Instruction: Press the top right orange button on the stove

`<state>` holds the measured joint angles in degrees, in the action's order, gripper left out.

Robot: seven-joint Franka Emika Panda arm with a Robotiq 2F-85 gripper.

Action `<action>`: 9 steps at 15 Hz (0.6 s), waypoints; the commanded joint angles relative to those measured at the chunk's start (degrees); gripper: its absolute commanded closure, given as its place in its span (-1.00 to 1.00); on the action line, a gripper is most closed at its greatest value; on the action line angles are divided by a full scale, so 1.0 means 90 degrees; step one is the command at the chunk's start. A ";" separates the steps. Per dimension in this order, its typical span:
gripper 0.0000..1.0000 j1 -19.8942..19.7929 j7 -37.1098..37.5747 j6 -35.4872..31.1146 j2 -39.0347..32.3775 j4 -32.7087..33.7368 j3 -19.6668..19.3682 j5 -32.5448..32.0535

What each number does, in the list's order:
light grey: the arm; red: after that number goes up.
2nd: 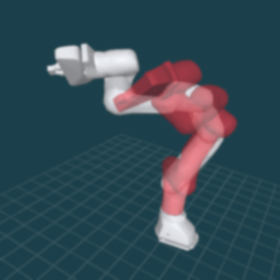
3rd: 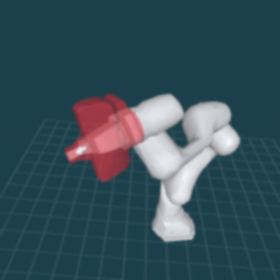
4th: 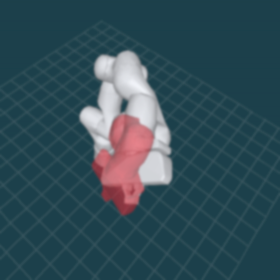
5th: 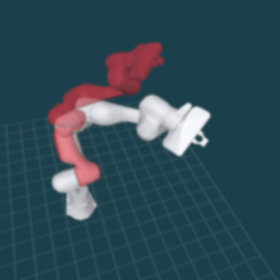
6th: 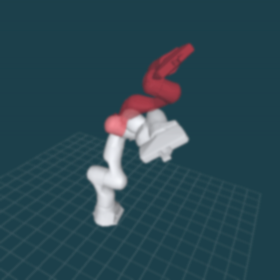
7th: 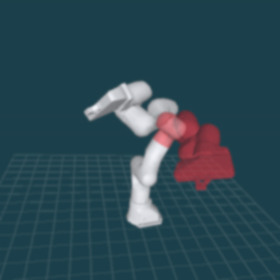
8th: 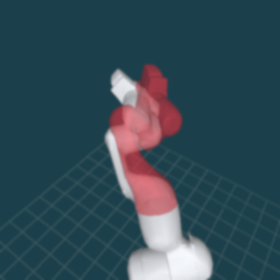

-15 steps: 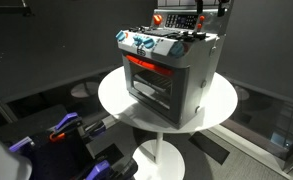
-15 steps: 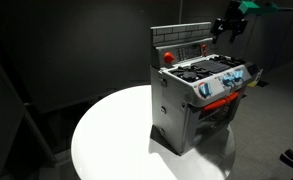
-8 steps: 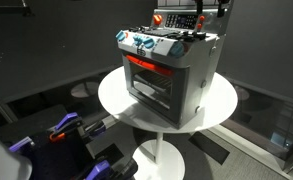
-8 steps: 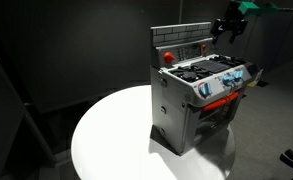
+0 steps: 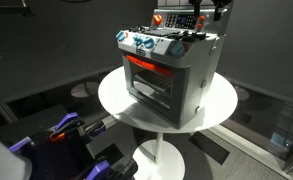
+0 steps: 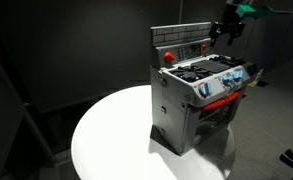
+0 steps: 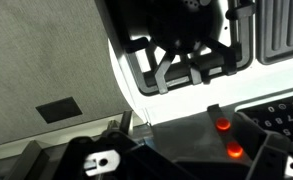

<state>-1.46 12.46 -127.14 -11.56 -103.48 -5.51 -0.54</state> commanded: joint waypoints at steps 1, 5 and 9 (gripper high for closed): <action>-1.00 0.0007 0.0213 0.0038 -0.0184 0.0256 0.0032 -0.0129; -1.00 0.0013 0.0273 0.0001 -0.0352 0.0406 0.0025 -0.0114; -1.00 0.0030 0.0337 -0.0059 -0.0534 0.0624 0.0012 -0.0139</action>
<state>-1.33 13.53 -127.28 -14.34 -100.99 -5.44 -0.56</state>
